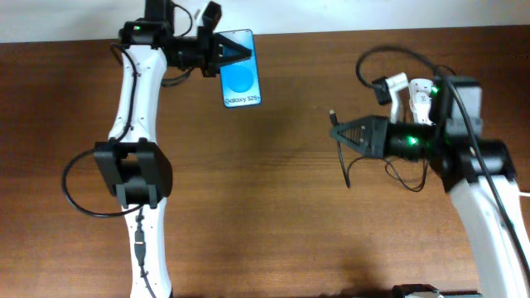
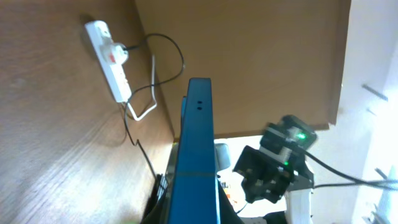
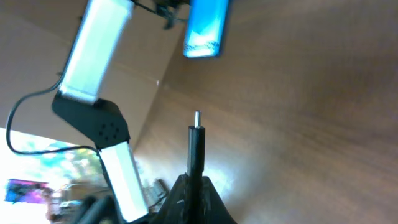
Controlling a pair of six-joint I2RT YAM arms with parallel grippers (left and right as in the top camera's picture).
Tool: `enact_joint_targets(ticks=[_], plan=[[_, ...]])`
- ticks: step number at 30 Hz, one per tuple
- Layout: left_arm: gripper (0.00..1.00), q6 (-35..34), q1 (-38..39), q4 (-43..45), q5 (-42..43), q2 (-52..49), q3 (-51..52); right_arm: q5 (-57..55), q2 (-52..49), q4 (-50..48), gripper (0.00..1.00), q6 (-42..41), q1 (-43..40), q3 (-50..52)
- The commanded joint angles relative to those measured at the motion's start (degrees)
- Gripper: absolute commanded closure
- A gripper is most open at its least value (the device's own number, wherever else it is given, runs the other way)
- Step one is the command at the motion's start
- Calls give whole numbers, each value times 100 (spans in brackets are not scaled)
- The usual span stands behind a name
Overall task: Plug charger to phone and switch on socket
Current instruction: 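Raise the plug under the phone's bottom port with the right gripper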
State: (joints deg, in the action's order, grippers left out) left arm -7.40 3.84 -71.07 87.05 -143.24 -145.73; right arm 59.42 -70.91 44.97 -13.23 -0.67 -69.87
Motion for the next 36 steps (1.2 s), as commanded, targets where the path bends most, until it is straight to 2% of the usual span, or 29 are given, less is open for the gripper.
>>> enact_joint_targets(ticks=[1, 3, 4, 7, 8, 12, 13, 14, 16, 21, 24, 29, 36], plan=[[100, 133, 273, 7, 315, 42, -52, -264, 535, 85, 96, 289, 28, 251], [100, 96, 358, 9, 315, 42, -52, -74, 529, -356, 96, -136, 28, 595], [100, 81, 391, 11, 315, 42, -52, 199, 483, -977, 96, -531, 37, 942], [100, 79, 400, 76, 315, 42, -52, 267, 286, -3582, 96, -2205, 501, 2122], [100, 61, 400, 122, 313, 42, -52, -48, 131, -4527, 96, -2828, 778, 2424], [100, -96, 400, 358, 313, 42, -52, -444, -1047, -7029, 96, -4363, 1565, 2625], [100, -407, 400, 627, 313, 42, -52, -466, -1482, -7978, 96, -4837, 1799, 2618], [100, -627, 400, 800, 313, 42, -52, -466, -1696, -8387, 96, -5053, 1897, 2618], [100, -1062, 400, 1025, 313, 42, -52, -529, -2009, -8537, 96, -5226, 2009, 2618], [100, -1327, 400, 1091, 313, 42, -52, -612, -2107, -8898, 96, -5351, 2020, 2614], [100, -1510, 400, 1113, 249, 42, -52, -706, -2107, -9348, 96, -5759, 2022, 2605], [100, -2439, 407, 2140, 79, 42, -52, -863, -2107, -9348, 96, -5779, 2022, 2603], [100, -2562, 444, 2138, -155, 42, -52, -909, -2107, -9643, 96, -5779, 2022, 2564]])
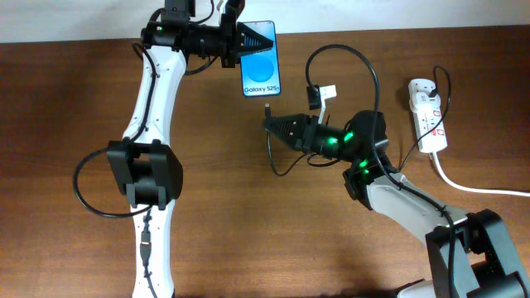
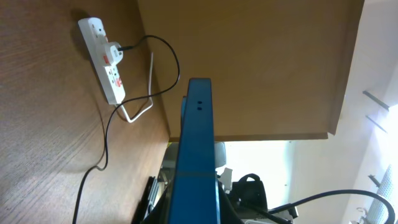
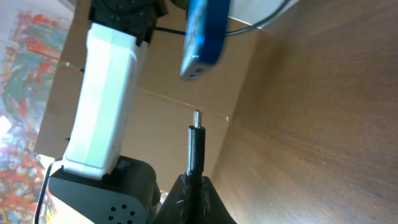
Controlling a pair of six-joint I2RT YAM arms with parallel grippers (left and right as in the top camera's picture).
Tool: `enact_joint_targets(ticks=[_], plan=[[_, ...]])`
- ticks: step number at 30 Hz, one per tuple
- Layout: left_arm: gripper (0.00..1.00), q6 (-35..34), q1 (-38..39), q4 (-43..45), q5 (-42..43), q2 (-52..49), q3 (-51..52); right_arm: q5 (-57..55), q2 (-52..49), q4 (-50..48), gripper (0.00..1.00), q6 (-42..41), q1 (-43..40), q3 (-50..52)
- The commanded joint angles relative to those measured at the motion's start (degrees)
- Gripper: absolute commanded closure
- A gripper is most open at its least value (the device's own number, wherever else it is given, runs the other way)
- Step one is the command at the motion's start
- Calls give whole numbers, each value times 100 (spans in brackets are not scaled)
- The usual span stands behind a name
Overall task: Plug charger to phone and switch on socket
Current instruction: 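Raise the plug under the phone's bottom port with the right gripper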
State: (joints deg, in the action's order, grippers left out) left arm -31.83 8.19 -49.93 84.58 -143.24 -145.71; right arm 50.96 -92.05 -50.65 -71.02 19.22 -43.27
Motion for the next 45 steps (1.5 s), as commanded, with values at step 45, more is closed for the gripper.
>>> enact_joint_targets(ticks=[45], plan=[[100, -118, 205, 24, -153, 42, -55, 105, 7, 48, 96, -2, -118, -181]])
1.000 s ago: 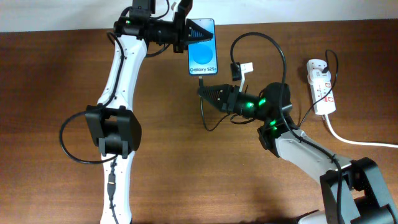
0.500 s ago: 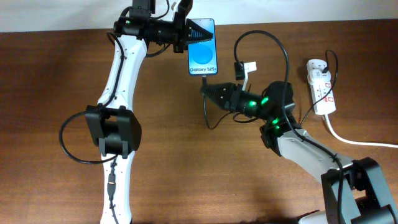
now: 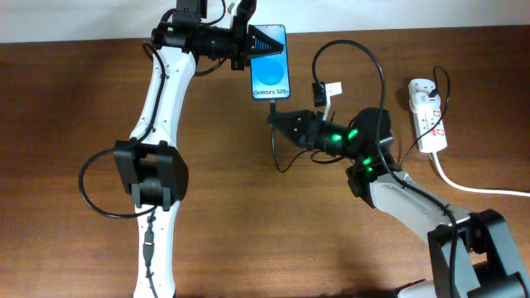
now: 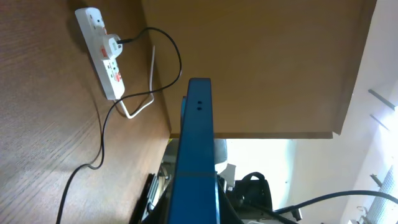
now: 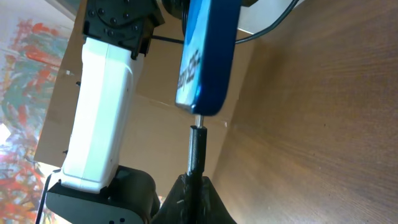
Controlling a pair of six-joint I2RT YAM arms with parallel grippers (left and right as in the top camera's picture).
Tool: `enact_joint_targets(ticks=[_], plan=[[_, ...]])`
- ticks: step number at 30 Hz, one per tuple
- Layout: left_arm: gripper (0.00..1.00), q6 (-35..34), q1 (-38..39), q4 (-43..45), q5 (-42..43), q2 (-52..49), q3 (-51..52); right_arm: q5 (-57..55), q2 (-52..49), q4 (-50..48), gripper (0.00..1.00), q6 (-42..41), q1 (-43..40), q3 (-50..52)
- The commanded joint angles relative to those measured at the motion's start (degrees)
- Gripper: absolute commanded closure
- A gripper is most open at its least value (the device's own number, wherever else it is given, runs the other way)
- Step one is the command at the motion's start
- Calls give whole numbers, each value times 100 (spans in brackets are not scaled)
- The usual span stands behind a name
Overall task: Plug charger to phone and switch on socket
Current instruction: 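Raise the plug under the phone's bottom port with the right gripper, then push the plug upward into the phone's charging port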
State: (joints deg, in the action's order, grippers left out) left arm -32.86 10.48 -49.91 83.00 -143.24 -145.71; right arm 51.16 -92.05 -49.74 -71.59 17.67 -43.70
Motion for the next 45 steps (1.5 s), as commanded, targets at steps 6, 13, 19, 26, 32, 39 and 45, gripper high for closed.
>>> enact_joint_targets(ticks=[6, 13, 19, 26, 32, 39, 45], plan=[[100, -17, -31, 22, -136, 42, -55, 107, 7, -44, 96, 11, 37, -138], [100, -15, -26, 22, 129, 42, -55, 68, 7, -39, 96, 13, 31, -138], [100, -13, -15, 22, 382, 42, -55, 39, 7, -46, 96, 13, 22, -138], [100, -11, -13, 24, 114, 42, -55, 72, 7, -66, 96, 13, 22, -138], [100, 81, -13, 44, 118, 42, -55, 85, 7, -66, 96, 13, 22, -138], [100, 166, -13, 42, 120, 42, -55, 74, 7, -66, 96, 13, 22, -138], [100, 275, -2, 42, 120, 42, -55, 68, 7, -66, 96, 13, 22, -138]])
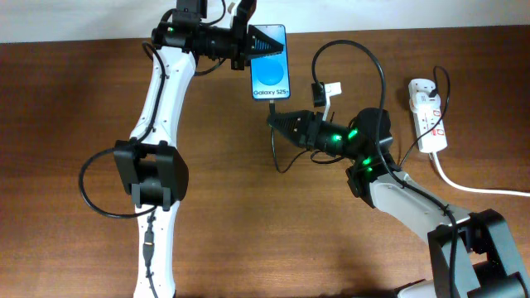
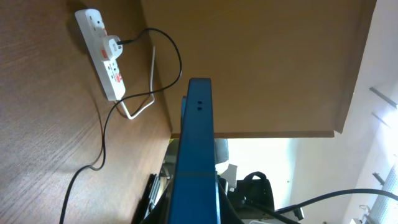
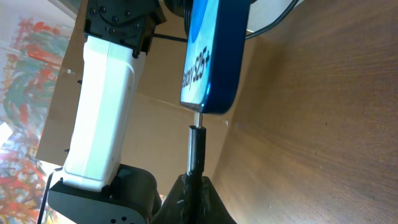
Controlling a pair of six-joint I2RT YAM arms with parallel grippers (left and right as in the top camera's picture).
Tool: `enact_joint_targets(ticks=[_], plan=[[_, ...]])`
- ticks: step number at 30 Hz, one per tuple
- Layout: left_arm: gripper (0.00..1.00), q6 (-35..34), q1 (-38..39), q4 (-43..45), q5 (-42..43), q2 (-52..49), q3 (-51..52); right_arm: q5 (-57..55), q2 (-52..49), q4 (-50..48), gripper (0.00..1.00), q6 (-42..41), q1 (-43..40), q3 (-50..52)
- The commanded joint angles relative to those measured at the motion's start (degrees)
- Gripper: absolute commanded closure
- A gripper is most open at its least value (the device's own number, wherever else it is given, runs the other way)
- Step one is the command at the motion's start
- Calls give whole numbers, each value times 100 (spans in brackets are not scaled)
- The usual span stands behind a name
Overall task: Plug charger to phone and switch on socket
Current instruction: 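Push the plug upward into the phone's charging port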
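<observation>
A blue phone (image 1: 272, 62) hangs above the table's far edge, held by my left gripper (image 1: 248, 43), which is shut on it; in the left wrist view the phone (image 2: 197, 155) shows edge-on. My right gripper (image 1: 277, 120) is shut on the black charger plug (image 3: 196, 149), whose metal tip touches the phone's bottom edge (image 3: 208, 81). How deep the tip sits cannot be told. The white socket strip (image 1: 427, 116) lies at the far right with a plug in it.
The charger's black cable (image 1: 348, 58) loops from the right gripper over the table to the socket strip. A white mains lead (image 1: 480, 189) runs off to the right. The wooden table (image 1: 248, 215) stretches bare in front of both arms.
The plug tip has closed in a little on the phone's bottom edge in the right wrist view. Both arms stand nearly where they were.
At first my left gripper held the phone at the far left and my right held the plug well to the right. Then the right arm stood just below the phone. After that the phone had shifted right and the plug tip met its bottom edge, where it stays.
</observation>
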State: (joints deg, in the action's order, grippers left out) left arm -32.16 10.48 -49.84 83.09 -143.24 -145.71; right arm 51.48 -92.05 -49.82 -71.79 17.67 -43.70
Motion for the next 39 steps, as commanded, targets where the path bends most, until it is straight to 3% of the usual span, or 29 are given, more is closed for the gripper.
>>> enact_joint_targets(ticks=[1, 21, 39], plan=[[100, 205, -2, 35, 111, 42, -55, 33, 7, -57, 96, 33, 22, -138], [100, 221, 98, 31, 439, 42, -55, 33, 7, 7, 96, 33, -98, -138], [100, 225, 439, 31, 186, 42, -55, -341, 7, -17, 96, 26, -199, -184]])
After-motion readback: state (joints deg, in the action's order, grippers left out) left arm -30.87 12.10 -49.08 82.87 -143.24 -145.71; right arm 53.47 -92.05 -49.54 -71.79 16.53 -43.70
